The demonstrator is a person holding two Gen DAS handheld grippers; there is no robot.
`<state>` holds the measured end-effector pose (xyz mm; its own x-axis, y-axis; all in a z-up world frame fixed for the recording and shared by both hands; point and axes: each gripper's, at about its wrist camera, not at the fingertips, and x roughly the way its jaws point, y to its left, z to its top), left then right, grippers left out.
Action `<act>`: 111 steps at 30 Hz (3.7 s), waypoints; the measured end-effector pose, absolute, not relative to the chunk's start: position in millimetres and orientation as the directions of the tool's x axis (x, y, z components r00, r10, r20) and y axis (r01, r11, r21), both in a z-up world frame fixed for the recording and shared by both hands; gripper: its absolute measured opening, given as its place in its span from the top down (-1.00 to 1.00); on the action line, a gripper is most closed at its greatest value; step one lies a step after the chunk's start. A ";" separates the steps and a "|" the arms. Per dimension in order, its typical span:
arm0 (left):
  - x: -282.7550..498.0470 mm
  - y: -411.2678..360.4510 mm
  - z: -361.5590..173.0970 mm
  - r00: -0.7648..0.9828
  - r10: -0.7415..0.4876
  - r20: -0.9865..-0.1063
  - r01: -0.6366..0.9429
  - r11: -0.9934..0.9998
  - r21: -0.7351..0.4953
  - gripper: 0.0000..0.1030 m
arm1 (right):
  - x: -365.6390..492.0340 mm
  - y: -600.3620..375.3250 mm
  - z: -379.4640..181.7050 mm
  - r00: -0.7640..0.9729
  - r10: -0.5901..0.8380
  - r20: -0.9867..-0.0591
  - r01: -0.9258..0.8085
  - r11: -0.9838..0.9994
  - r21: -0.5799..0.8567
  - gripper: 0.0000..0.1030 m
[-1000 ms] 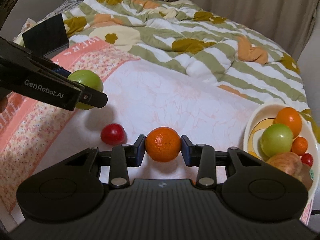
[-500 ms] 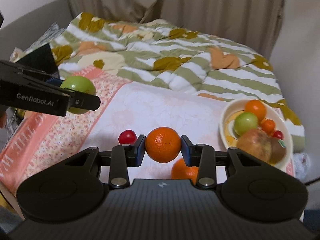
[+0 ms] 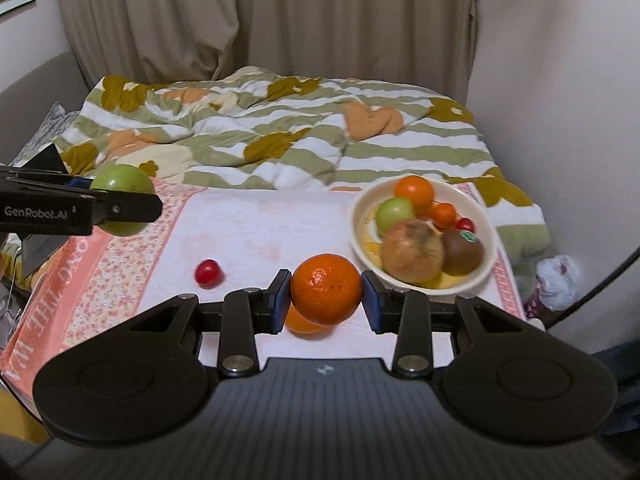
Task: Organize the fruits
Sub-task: 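Carry the green apple with the left tool while the right tool carries the mandarin to the bowl, then release the green apple into the bowl with the left tool while the right tool releases the mandarin, then withdraw both open tools and move toward the cherry tomato and large orange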
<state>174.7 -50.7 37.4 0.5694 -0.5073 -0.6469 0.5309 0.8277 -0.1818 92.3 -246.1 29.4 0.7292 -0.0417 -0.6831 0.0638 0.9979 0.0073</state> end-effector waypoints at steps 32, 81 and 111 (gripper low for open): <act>274.1 -244.9 -9.6 0.607 -0.355 -0.711 0.336 0.925 -0.175 -0.13 | 190.6 -466.0 9.1 0.724 0.086 -0.684 -0.079 0.996 0.042 -0.03; 270.3 -217.8 -15.8 0.637 -0.245 -0.731 0.291 0.954 -0.065 -1.00 | 266.8 -432.9 -50.6 0.657 0.205 -0.726 -0.173 0.978 0.120 -0.27; 119.0 -135.7 50.1 0.815 -0.077 -0.574 0.062 0.997 -0.045 -1.00 | 148.4 -396.0 31.5 0.758 0.133 -0.638 -0.171 0.985 0.002 -1.00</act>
